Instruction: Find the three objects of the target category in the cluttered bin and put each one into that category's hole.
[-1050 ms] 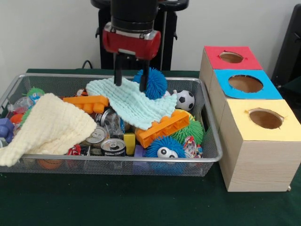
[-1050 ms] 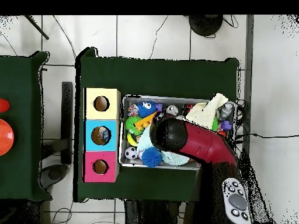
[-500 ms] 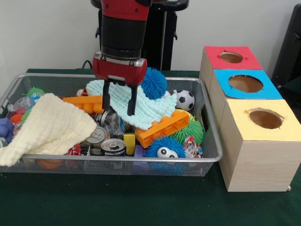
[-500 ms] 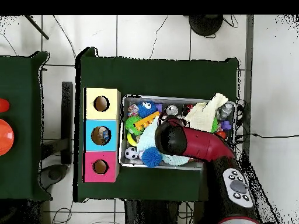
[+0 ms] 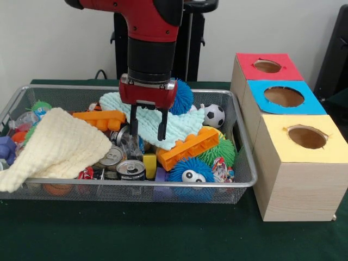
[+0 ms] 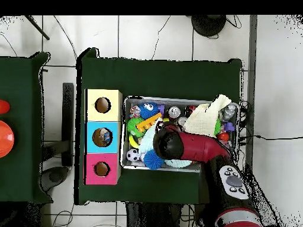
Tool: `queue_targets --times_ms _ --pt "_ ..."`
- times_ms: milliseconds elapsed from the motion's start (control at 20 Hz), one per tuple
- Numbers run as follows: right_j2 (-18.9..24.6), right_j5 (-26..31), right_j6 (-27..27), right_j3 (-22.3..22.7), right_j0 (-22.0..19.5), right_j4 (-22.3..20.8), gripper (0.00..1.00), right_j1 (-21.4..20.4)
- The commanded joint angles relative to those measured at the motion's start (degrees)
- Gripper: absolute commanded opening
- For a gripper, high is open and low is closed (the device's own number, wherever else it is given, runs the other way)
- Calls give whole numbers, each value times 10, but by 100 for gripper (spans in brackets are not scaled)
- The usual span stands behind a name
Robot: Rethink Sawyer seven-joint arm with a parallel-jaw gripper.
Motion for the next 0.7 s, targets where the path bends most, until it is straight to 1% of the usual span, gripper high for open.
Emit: queue_targets --times_ms 50,300,700 --pt "10 -17 11 20 16 -65 100 13" --pt "2 -38 26 24 12 -85 100 17" --pt "-11 -54 45 18 23 -100 100 20"
